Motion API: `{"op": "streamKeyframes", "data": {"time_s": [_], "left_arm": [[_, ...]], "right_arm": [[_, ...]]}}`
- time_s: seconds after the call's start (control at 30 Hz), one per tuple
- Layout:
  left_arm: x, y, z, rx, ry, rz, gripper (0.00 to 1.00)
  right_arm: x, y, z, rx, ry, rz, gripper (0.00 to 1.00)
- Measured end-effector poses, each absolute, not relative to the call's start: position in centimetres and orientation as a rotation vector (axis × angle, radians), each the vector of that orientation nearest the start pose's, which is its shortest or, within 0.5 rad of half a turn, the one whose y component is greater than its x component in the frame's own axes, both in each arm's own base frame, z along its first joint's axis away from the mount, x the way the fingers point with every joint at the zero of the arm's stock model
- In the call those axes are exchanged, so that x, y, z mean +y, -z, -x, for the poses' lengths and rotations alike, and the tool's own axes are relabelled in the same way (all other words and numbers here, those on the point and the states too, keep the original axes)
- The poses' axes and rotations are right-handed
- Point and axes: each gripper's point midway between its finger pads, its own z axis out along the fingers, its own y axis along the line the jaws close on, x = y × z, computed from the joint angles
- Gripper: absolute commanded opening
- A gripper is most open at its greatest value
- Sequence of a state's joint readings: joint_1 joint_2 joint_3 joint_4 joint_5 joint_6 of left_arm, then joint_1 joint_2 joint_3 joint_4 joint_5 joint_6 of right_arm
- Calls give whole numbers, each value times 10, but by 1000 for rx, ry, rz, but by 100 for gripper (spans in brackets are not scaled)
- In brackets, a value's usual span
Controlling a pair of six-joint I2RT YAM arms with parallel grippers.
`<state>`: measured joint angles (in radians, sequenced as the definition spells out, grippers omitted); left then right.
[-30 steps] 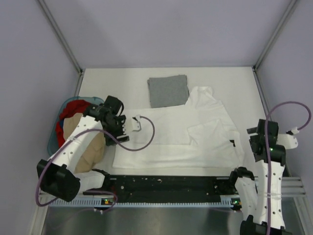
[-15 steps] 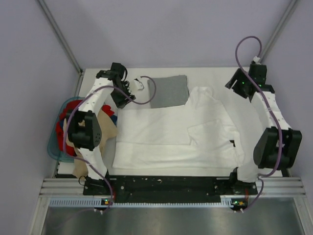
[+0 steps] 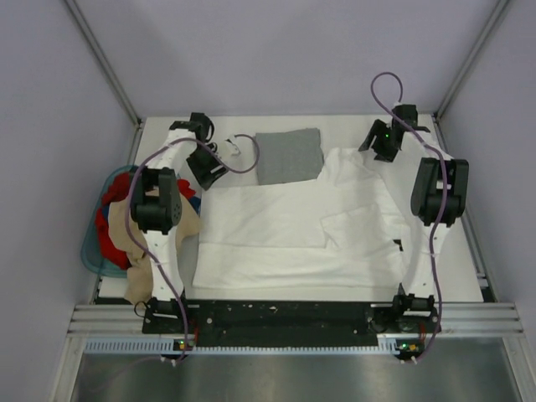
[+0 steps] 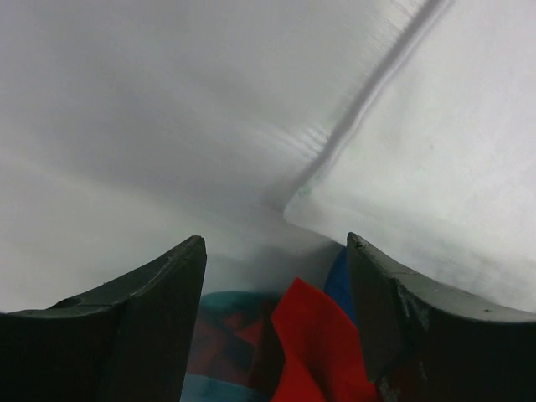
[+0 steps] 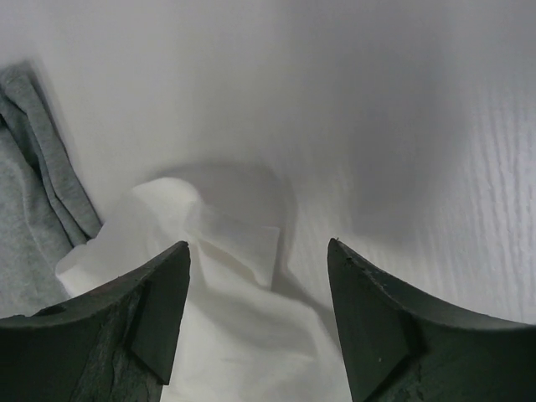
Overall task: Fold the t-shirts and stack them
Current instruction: Grap the side of the flattened tshirt furthest away from the robot with both arms
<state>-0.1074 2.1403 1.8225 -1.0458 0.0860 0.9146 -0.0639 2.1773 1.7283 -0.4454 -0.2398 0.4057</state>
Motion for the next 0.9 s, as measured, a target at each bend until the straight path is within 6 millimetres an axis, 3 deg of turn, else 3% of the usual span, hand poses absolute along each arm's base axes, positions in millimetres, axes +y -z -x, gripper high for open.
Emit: {"op": "streamKeyframes", "data": {"time_s": [0.2,0.37,0.47,0.53,0.6,0.67,0.8,0.9], "left_arm": [[-26,-42,-458,2564,43,-1423,71],[-29,-31,-444,2592,158,-1461,66],[-33,-29,-437,2593,206,-1480,57],[-35,-28,-432,2593,234,-1503,45],[-37,-28,-426,2598,268,-1519,26],[-39,-28,-419,2596,313,-1546,0],[-43,-26,-408,2589,370,-1574,0],[-45,-28,-398,2586,393,-1576,0]], "right_arm": [[48,-47,-557,2459,-527,-453,63],[54,-48,-561,2451,-554,-472,55],[54,-45,-560,2455,-559,-491,24],[55,-45,-560,2456,-561,-496,0],[56,-45,-560,2457,-562,-491,0],[57,-45,-560,2457,-564,-495,0],[56,-50,-556,2453,-556,-467,0],[57,-70,-538,2443,-557,-423,0]]}}
